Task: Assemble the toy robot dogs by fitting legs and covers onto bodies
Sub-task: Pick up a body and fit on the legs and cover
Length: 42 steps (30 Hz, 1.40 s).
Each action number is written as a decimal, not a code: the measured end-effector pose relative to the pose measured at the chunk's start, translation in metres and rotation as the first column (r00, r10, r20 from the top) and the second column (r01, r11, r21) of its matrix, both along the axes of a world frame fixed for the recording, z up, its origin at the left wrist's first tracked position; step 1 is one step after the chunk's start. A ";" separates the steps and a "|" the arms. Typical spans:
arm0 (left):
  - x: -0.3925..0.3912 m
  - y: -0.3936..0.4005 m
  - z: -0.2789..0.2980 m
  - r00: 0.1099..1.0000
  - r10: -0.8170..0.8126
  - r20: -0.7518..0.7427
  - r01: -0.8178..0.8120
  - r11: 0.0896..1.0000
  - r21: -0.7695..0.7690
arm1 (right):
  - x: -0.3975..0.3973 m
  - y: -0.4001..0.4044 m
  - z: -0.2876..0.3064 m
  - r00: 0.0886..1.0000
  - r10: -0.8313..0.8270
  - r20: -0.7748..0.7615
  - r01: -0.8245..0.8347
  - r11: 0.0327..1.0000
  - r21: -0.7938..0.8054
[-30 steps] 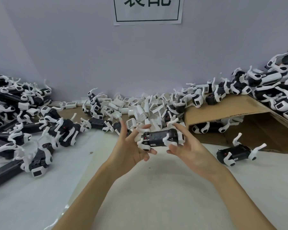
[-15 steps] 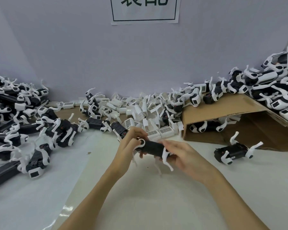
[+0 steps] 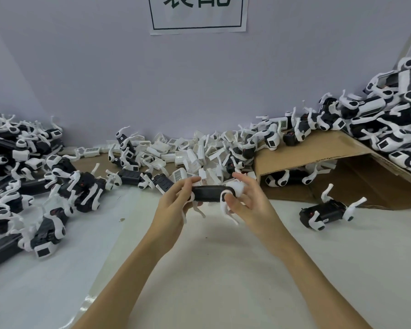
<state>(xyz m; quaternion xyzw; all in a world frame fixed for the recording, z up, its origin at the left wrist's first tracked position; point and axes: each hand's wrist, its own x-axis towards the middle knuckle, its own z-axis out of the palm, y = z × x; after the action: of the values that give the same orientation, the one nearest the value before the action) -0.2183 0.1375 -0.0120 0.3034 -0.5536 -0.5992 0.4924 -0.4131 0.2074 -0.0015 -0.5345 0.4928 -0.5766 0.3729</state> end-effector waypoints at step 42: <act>0.000 -0.001 -0.002 0.968 0.056 0.245 -0.034 0.995 -0.093 | 0.004 -0.009 -0.036 0.620 -0.447 -0.644 0.200 0.885 -0.422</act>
<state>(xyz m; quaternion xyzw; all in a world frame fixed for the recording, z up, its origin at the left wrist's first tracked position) -0.2183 0.1369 -0.0141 0.3659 -0.6295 -0.5205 0.4460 -0.4094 0.1980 -0.0370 -0.6704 0.5916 -0.4447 -0.0532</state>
